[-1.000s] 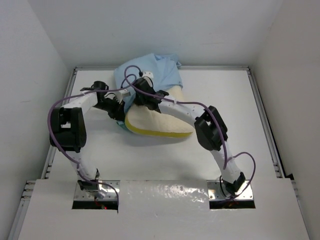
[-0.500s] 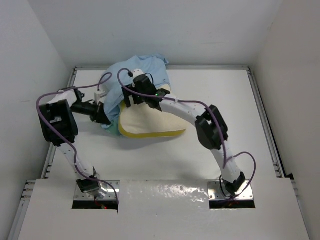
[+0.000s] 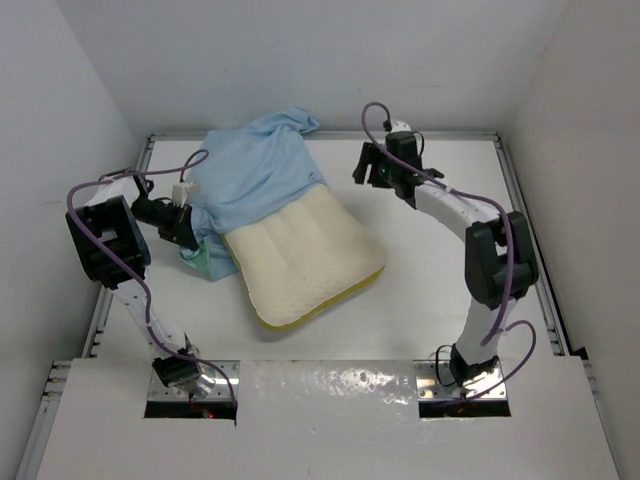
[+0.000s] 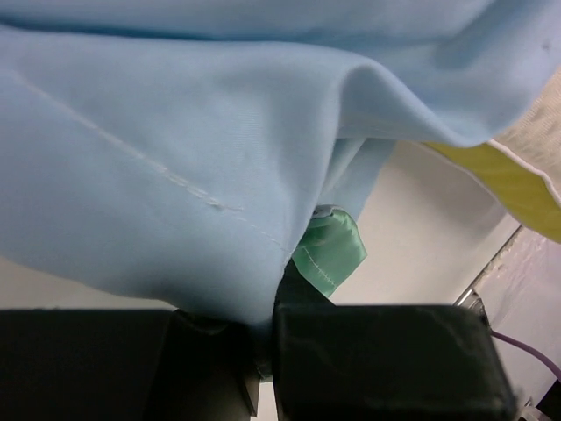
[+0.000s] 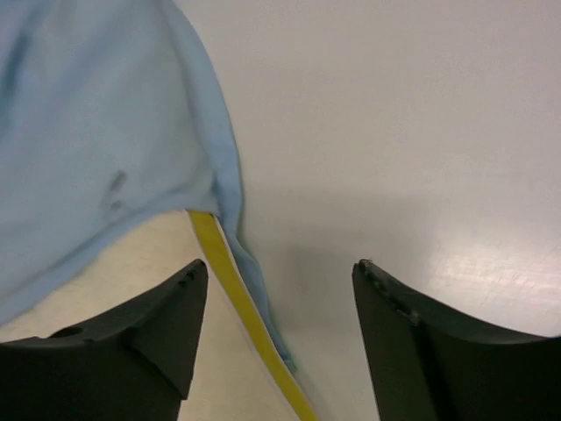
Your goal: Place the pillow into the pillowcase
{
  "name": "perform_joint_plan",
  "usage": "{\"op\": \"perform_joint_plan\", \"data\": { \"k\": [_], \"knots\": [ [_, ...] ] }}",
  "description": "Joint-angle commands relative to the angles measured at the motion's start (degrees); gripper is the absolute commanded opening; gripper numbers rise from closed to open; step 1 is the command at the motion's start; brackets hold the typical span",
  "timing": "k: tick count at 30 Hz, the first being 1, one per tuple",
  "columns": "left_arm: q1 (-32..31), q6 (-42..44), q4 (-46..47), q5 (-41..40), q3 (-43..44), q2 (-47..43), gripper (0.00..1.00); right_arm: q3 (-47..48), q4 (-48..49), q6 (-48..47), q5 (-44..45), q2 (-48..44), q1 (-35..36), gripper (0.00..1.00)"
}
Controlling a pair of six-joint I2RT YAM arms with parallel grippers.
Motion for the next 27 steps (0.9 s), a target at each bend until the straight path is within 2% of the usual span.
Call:
{"op": "perform_joint_plan", "data": {
  "k": [1,3,5,8,9,10,14,16,19,20,21,23,24,27],
  "knots": [
    [-0.33,-0.9,-0.55,-0.95,2.48,0.36,0.04,0.1,1.58,-1.84,-7.99,2.35,3.91,0.79],
    [-0.59,-1.25,-0.38,-0.51,2.57,0.19,0.04,1.25,-3.08,-2.12,-7.21,4.21,3.92,0.91],
    [-0.77,-1.95,0.06,-0.42,2.31,-0.34,0.04,0.47,-6.43,-4.39,-8.08,5.88,3.83,0.92],
    [-1.65,-1.52,0.24,-1.21,0.39,-1.3,0.04,-5.32,-2.15,-7.3,-19.65,4.23,5.49,0.89],
    [-1.91,-1.34,0.67,-1.39,-0.32,-2.0,0.04,-6.38,0.22,-7.48,-24.39,3.87,6.46,0.85],
    [-2.17,-1.42,0.94,-1.65,-0.85,-2.18,0.04,-7.0,0.59,-7.48,-25.22,3.78,7.51,0.64],
    [-3.58,-1.51,1.56,-0.86,-2.0,-2.1,0.04,-1.22,0.06,-4.68,-27.5,8.95,15.14,0.0],
    [-3.85,-1.25,1.38,0.19,-1.65,-1.66,0.03,-0.15,7.51,3.01,-27.61,11.24,16.92,0.0],
    [-3.67,-3.69,3.92,-0.94,-0.33,-0.43,0.02,-1.73,19.18,11.65,-17.89,10.46,19.91,0.0],
    [-3.15,-5.36,5.5,-1.64,0.54,0.27,0.02,-0.43,18.88,10.99,-16.8,10.72,21.74,0.0],
    [-2.88,-7.12,7.78,-2.61,1.51,2.45,0.02,1.67,13.39,9.15,-17.05,11.41,22.54,0.04],
    [-2.36,-9.6,7.45,-3.15,5.88,5.01,0.02,11.07,2.85,0.72,-18.36,15.1,24.12,0.27],
    [-2.27,-10.03,6.66,-2.36,7.04,6.76,0.02,15.01,-7.13,-4.53,-18.46,16.16,24.13,0.48],
    [-2.27,-10.83,8.31,-2.35,8.02,6.87,0.03,13.57,-14.25,-14.02,-13.81,14.42,24.22,0.65]
  ]
}}
